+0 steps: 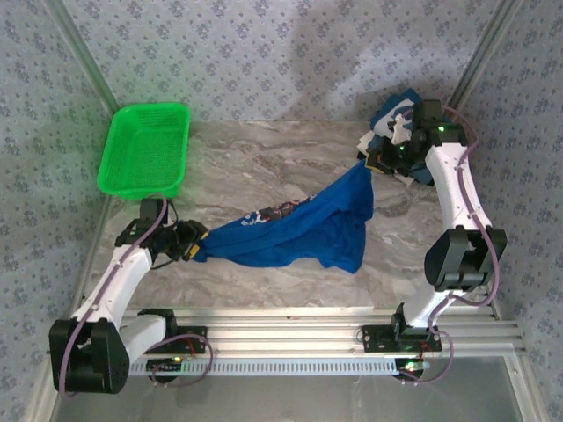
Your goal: Fold and stack the t-shirts
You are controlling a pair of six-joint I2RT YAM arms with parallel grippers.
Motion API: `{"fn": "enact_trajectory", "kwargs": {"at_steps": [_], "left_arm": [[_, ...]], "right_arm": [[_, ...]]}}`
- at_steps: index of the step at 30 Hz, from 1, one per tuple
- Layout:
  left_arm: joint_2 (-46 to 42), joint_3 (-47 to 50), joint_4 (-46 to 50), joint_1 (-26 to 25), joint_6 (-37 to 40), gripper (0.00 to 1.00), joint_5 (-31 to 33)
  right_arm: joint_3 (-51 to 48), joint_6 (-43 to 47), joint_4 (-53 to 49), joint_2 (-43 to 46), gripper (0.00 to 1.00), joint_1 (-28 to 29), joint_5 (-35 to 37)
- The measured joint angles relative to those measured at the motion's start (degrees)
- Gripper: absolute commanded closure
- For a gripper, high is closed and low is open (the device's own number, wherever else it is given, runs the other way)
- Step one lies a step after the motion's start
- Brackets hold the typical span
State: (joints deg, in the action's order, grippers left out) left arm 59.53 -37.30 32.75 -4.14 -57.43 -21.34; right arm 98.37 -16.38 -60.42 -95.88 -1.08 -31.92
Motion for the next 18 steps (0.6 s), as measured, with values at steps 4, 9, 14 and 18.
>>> {"fn": "enact_trajectory", "kwargs": {"at_steps": [4, 9, 14, 18], "left_arm": [[1.9, 0.0, -0.5, 0.0, -1.0, 0.50, 0.3], [4.7, -0.1, -1.7, -0.9, -1.5, 0.52, 0.7], [7.4, -0.5, -3.4, -2.1, -2.5, 0.55, 1.7], [8.9, -1.4, -4.1, -2.4, -2.7, 0.60, 3.3]], "right_arm": [[0.0, 0.4, 0.3, -0.3, 1.00, 0.0, -0.4], [-0.7, 0.8, 0.7, -0.4, 1.00, 0.0, -0.4], [-1.3, 0.9, 0.7, -0.4, 1.00, 0.0, -0.4], [-1.8, 1.0, 0.9, -0.3, 1.00, 0.0, -0.5]]}}
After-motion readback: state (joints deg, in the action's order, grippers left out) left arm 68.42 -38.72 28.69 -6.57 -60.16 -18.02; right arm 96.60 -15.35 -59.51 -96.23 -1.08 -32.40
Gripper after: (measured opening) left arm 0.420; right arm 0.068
